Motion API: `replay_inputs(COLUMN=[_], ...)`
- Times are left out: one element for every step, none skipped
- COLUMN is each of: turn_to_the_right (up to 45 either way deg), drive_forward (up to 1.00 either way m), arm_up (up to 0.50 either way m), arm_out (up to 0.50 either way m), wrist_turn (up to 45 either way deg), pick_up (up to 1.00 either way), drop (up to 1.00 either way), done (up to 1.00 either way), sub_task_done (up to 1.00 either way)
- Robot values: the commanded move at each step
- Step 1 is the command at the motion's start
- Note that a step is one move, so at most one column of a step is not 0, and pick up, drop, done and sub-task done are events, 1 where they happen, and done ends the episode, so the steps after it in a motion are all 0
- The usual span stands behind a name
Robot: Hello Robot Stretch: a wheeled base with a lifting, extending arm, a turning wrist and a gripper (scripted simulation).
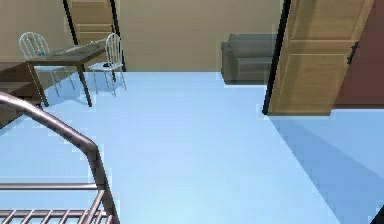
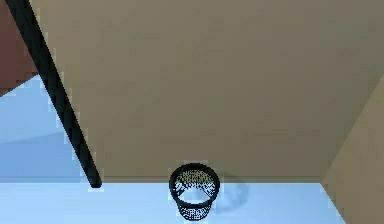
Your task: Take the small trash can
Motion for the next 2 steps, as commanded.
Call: replay_inputs(turn_to_the_right=[0.0,0.0], drive_forward=[0.00,0.00], arm_up=[0.32,0.00], arm_out=[0.00,0.40], wrist_turn=[0.0,0.0], pick_up=[0.00,0.00], drop=[0.00,0.00], done=[0.00,0.00], sub_task_done=[0.00,0.00])
